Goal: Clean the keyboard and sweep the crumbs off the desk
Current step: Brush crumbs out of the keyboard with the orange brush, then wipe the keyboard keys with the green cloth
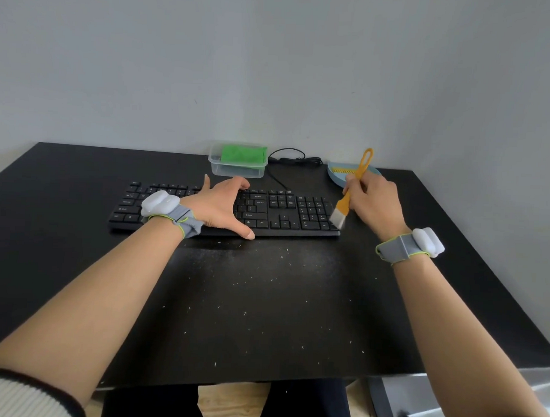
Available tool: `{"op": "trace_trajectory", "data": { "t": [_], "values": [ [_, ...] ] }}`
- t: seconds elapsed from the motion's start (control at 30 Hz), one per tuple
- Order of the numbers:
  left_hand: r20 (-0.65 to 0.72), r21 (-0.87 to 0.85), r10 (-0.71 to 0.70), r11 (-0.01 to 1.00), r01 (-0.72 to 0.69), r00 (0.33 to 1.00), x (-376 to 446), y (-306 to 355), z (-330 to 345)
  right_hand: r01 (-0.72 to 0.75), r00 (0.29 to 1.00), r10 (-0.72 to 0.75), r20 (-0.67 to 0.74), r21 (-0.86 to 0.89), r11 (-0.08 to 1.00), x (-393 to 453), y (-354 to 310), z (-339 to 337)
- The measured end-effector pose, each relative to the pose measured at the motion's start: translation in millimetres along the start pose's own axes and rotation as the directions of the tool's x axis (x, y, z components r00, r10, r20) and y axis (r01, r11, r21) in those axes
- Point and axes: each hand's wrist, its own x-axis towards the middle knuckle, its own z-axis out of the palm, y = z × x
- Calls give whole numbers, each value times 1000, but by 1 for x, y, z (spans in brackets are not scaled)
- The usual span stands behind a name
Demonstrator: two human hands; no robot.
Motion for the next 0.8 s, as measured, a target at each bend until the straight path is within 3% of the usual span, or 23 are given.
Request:
{"op": "trace_trajectory", "data": {
  "t": [0.13,0.5,0.8],
  "values": [
    [13,-9,3,1000,-3,1000,1,5,1,-36,988,36,151,-3,999,1,-4,1],
    [81,-121,-5,993,15,997,5,10,-19,-50,999,48,16,362,931,15,-25,2],
    [-235,-148,37,986,-73,971,17,-25,-49,-124,992,79,102,580,805,36,-58,32]
  ]
}}
